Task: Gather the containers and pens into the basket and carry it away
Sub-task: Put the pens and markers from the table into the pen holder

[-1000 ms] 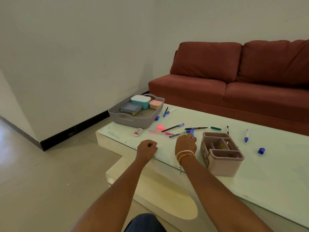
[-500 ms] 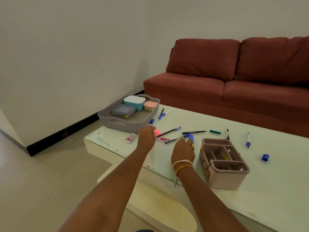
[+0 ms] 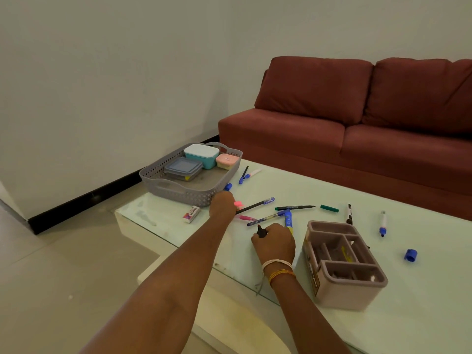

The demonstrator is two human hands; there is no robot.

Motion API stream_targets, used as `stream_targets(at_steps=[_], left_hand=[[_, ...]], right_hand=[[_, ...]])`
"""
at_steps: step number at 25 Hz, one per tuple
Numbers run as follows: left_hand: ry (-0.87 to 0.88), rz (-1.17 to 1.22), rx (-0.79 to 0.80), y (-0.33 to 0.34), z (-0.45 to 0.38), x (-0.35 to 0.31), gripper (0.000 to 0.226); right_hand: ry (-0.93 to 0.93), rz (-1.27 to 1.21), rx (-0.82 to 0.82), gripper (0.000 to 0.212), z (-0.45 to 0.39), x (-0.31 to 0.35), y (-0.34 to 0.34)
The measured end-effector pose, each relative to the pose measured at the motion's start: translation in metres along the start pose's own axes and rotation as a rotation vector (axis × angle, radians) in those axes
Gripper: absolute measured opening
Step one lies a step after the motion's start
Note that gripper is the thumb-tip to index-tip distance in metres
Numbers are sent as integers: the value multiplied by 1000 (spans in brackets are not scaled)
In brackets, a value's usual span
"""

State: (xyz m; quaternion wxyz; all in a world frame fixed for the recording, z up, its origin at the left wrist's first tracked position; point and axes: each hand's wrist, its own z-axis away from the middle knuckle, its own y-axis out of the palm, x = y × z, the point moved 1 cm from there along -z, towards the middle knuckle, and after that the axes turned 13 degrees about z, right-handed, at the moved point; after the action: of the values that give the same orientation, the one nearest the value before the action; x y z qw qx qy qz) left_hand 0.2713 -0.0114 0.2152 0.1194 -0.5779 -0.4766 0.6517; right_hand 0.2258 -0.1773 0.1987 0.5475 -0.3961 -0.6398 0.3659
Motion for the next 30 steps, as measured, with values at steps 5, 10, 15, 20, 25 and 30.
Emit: stream_targets(at_steps=[5, 10, 15, 20, 25, 30], left_hand=[[126, 385, -26, -14, 26, 2, 21], [85, 710, 73, -42, 66, 6, 18], [115, 858, 29, -53, 92, 6, 28], [87, 973, 87, -66, 111, 11, 32], [94, 967, 216, -68, 120, 5, 39], [-67, 1345, 167, -50, 135, -4, 29]], right_hand=[[134, -941, -6, 23, 6, 13, -13], [197, -1204, 268, 30, 11, 30, -20], [249, -1253, 191, 26, 32, 33, -20], [206, -1170, 227, 23, 47, 37, -25], [105, -1094, 263, 20, 55, 43, -31], [71, -1131, 315, 16, 66, 38, -26]])
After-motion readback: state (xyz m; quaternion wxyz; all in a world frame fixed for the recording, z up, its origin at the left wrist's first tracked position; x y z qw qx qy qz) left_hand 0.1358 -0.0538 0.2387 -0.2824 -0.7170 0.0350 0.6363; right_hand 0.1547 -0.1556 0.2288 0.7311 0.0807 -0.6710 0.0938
